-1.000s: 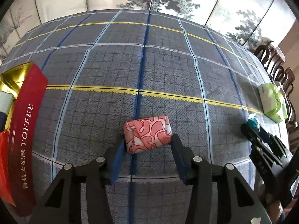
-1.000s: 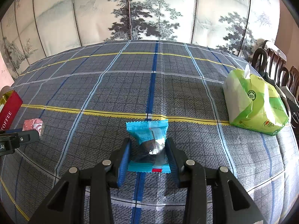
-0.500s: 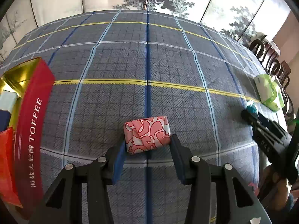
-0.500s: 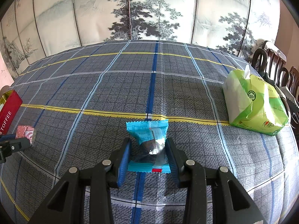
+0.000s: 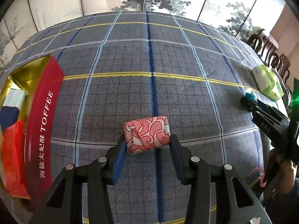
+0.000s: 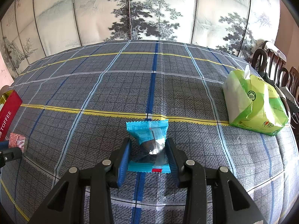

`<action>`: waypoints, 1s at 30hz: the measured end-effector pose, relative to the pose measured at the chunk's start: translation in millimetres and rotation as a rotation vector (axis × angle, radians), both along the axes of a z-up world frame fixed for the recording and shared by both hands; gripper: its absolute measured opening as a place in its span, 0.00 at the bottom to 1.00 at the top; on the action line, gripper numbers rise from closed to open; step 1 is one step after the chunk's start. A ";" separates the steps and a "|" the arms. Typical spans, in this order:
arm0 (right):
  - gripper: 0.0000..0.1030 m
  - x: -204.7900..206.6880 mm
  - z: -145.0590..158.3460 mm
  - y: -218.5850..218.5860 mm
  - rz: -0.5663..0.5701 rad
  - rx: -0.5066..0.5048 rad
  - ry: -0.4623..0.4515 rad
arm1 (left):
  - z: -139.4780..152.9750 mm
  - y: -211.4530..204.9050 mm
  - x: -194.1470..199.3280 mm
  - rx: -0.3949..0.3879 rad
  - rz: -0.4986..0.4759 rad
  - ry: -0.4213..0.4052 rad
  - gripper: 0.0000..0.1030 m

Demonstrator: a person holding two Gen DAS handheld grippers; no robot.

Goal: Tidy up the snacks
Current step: 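Carry the pink packet into the tin and release it with the left tool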

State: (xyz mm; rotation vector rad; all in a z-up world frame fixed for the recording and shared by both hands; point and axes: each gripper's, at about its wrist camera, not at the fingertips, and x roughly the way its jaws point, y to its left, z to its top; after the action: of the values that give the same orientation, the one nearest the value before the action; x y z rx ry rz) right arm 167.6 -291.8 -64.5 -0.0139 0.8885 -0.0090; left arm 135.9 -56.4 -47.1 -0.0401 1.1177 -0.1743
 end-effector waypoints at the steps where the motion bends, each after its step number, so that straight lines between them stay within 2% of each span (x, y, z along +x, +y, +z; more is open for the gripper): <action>1: 0.38 0.0 -0.1 0.1 0.000 0.000 0.000 | 1.0 1.3 -0.8 -0.002 -0.001 0.000 0.40; 20: 0.38 -0.5 0.9 -0.4 0.000 -0.001 0.001 | 41.7 26.1 -18.1 0.017 0.000 -0.064 0.40; 25: 0.38 -0.4 1.0 -0.5 0.000 -0.001 0.001 | 63.5 43.8 -19.3 0.022 0.008 -0.103 0.40; 30: 0.38 -0.4 1.1 -0.5 0.000 -0.002 0.001 | 82.4 78.1 -19.5 0.041 0.056 -0.136 0.40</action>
State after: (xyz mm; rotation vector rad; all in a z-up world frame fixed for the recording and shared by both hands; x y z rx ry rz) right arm 167.2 -292.2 -63.4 -0.0153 0.8895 -0.0097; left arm 116.4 21.7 35.2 -0.0224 0.9833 -0.1028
